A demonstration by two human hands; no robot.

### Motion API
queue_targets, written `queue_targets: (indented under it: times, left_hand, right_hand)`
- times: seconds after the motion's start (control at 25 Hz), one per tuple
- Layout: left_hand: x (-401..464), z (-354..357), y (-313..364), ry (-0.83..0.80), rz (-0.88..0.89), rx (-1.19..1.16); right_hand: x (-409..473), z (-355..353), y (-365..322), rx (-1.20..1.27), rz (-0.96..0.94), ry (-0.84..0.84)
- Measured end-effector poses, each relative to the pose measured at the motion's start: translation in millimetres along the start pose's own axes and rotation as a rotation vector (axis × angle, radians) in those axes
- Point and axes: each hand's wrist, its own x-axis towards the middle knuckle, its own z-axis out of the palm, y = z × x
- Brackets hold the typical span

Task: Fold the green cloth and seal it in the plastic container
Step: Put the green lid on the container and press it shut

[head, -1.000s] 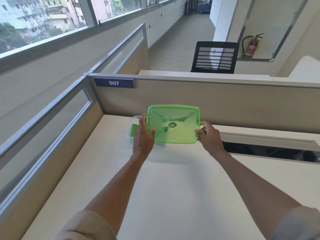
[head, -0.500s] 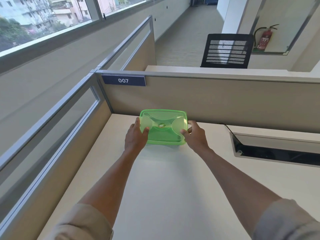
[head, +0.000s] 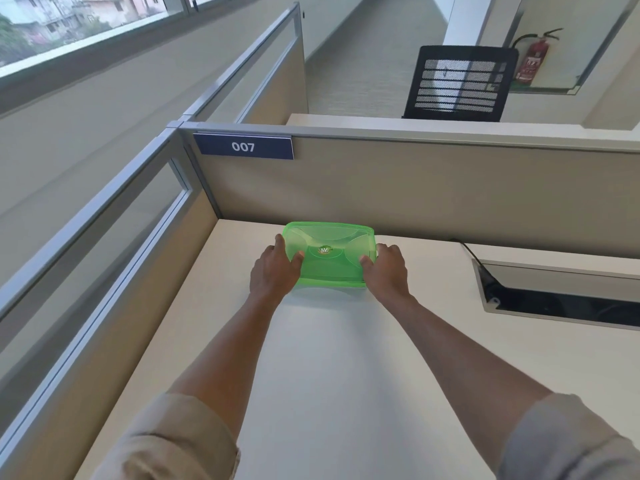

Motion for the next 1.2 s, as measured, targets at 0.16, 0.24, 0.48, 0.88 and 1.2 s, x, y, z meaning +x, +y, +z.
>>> queue_targets:
  times: [0.16,0.24,0.48,0.88,1.2]
  left_hand:
    - [-1,0,1,-0.014,0.017,0.036]
    - [0,-1,1,-0.023,0.026,0.061]
    - [1,6,3,-0.028,0.024,0.073]
    - [2,11,1,0.001,0.030,0.153]
    - [4,8,-1,0.005,0.033,0.170]
  right_hand:
    - [-3,0,1,0.007,-0.024,-0.018]
    - [-5,-1,0,0.011,-0.040,-0.043]
    - [-6,-1,-3,-0.148,-0.065,-0.083]
    - [-12,5,1,-0.288,-0.080,-0.095]
    - [-8,6,4,-0.318,-0.095,-0.131]
